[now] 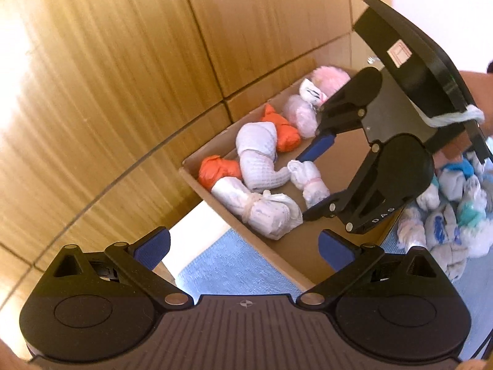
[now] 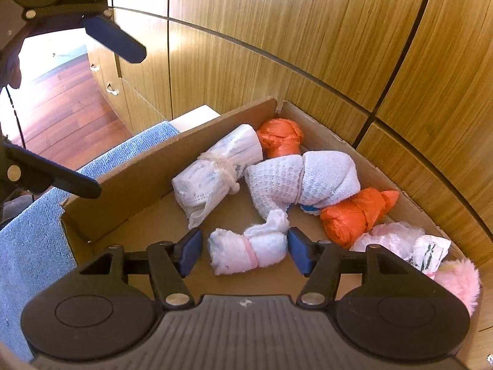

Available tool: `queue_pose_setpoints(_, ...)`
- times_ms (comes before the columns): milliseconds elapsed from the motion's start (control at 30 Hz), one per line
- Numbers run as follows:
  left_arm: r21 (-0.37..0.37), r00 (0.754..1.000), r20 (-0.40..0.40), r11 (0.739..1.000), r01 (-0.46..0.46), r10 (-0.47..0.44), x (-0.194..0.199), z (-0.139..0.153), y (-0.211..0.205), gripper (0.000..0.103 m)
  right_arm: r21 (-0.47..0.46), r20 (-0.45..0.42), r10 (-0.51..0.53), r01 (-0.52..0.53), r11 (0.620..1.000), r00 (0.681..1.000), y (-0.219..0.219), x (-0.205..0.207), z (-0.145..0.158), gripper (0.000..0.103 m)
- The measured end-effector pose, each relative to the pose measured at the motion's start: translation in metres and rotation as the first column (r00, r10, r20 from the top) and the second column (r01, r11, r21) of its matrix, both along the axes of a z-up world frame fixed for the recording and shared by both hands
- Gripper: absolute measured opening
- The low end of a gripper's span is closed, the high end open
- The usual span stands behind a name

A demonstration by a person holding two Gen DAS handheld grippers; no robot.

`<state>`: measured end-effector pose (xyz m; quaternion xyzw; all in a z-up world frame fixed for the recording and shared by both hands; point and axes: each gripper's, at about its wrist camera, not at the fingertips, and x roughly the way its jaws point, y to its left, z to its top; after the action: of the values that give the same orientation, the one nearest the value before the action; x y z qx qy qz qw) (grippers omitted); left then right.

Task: Organize objects
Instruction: 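Open both tools to release the bundles and lift out of the box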

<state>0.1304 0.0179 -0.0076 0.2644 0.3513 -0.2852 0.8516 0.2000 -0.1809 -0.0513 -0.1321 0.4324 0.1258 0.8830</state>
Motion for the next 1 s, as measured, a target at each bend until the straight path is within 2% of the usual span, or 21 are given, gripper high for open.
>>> queue_pose_setpoints(33, -0.015, 1.000, -0.002, 1.000, -0.014, 0.014, 0.000, 0.000, 0.001, 0.103, 0.000, 0.002, 0.001, -0.001, 1.000, 1.000, -0.004, 0.011, -0.011, 0.060)
queue_pose_setpoints(133, -0.060, 0.997, -0.026, 0.996, -0.070, 0.068, -0.003, 0.005, 0.006, 0.103, -0.009, 0.011, -0.004, 0.004, 1.000, 1.000, -0.003, 0.008, -0.008, 0.065)
queue_pose_setpoints(333, -0.096, 0.984, -0.031, 0.979, -0.180, 0.177, -0.002, 0.009, 0.008, 0.103, -0.005, 0.032, -0.027, 0.027, 1.000, 0.999, -0.004, 0.000, 0.003, 0.069)
queue_pose_setpoints(633, -0.153, 0.925, -0.059, 0.913, -0.379, 0.374, -0.013, 0.016, 0.007, 0.103, 0.024, 0.083, -0.148, 0.147, 0.989, 0.985, -0.015, -0.024, 0.020, 0.075)
queue_pose_setpoints(833, -0.186, 0.899, -0.070, 0.879, -0.438, 0.433, -0.031, 0.022, 0.001, 0.103, 0.060, 0.116, -0.241, 0.235, 0.970, 0.964, -0.022, -0.047, 0.033, 0.081)
queue_pose_setpoints(1000, -0.206, 0.900, -0.066, 0.877, -0.434, 0.430, -0.047, 0.028, -0.011, 0.103, 0.079, 0.142, -0.295, 0.286, 0.955, 0.945, -0.025, -0.075, 0.046, 0.084)
